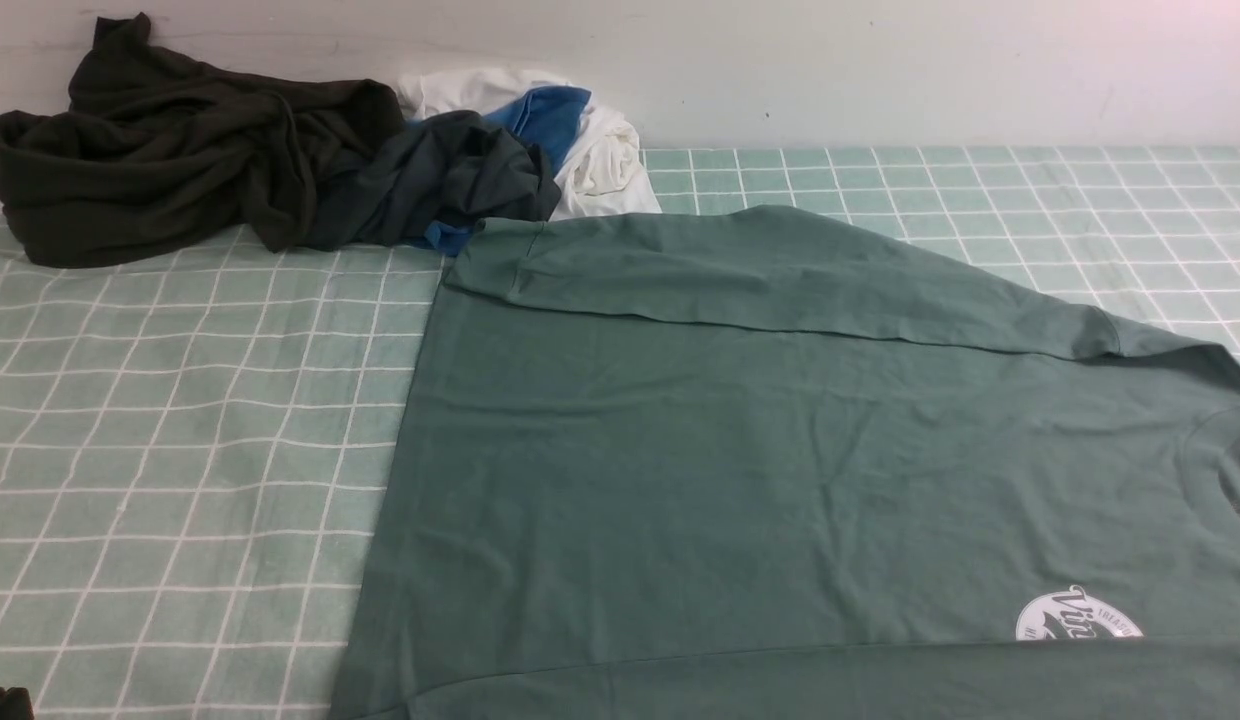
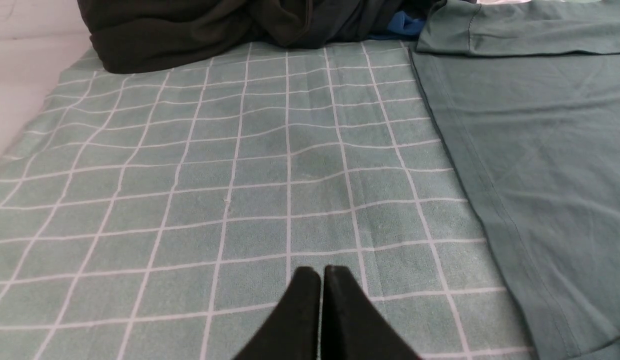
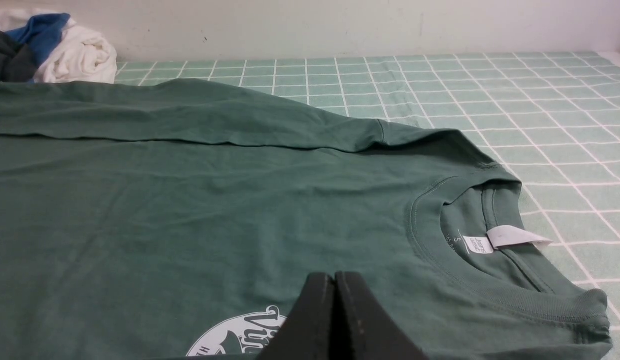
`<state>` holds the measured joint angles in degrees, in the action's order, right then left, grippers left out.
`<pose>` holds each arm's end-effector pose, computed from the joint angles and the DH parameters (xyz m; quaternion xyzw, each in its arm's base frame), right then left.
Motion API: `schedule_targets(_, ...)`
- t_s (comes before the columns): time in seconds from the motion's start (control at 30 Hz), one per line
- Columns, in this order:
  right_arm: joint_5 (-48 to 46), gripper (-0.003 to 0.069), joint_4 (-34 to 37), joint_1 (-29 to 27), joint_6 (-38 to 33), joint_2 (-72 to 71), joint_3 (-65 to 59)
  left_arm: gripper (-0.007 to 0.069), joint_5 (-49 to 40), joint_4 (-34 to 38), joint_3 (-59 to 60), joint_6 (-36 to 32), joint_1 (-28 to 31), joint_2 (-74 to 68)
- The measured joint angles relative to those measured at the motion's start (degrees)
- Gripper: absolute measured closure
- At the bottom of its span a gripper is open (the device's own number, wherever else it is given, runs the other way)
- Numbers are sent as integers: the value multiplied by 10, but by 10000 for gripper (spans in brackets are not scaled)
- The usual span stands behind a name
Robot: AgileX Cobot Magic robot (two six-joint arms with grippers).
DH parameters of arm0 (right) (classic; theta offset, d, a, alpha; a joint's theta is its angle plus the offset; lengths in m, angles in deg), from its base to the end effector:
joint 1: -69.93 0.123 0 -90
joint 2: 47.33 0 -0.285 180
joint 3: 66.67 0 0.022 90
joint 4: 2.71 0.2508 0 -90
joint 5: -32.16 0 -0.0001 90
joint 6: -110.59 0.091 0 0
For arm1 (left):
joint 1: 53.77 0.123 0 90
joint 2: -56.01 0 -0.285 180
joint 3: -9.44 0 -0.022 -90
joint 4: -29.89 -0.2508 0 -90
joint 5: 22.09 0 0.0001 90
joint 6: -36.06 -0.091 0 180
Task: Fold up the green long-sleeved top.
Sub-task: Use the left arm to clamp the cuff closest to it
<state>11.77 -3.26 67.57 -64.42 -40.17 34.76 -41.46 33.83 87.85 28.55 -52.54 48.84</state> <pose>0.0530 -0.0025 0.1738 0.0486 0.7978 0.0098 0.6009 0.0535 -0.0009 0.1763 0.0247 0.7925 0.0177 0.6092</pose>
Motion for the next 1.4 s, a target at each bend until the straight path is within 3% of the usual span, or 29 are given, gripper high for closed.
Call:
schedule_targets(0.13,0,673,0,0,0,0,0,628,0,3,0,1,0,0)
schedule_targets(0.27,0,673,0,0,0,0,0,628,0,64,0,15,0,0)
schedule_targets(0.43,-1,673,38,0,22,0,0,628,3,296,5,101,0,0)
schedule_targets(0.47,0,673,64,0,34,0,0,628,5,359,5,116,0,0)
schedule_targets(0.53,-1,673,109,0,55,0,0,628,10,411,5,121,0,0)
schedule_targets(0.57,-2,673,164,0,80,0,0,628,17,459,5,121,0,0)
schedule_targets(0.7,-8,673,351,0,153,0,-1,628,24,520,5,110,0,0)
schedule_targets(0.77,-4,673,423,0,164,0,0,628,27,529,5,102,0,0)
schedule_targets(0.83,0,673,452,0,159,0,0,628,28,534,5,80,0,0)
schedule_targets(1.03,22,673,460,0,111,0,0,628,-7,527,-46,-56,0,0)
schedule_targets(1.07,26,673,460,0,67,0,1,628,-26,513,-89,-112,0,-11)
schedule_targets(1.13,23,673,451,0,19,0,13,628,-53,488,-135,-140,0,-43)
schedule_targets(1.27,19,673,395,0,-87,47,95,628,-143,382,-239,-160,0,-177)
schedule_targets(1.4,-39,673,299,1,-163,179,227,627,-287,235,-376,-166,0,-335)
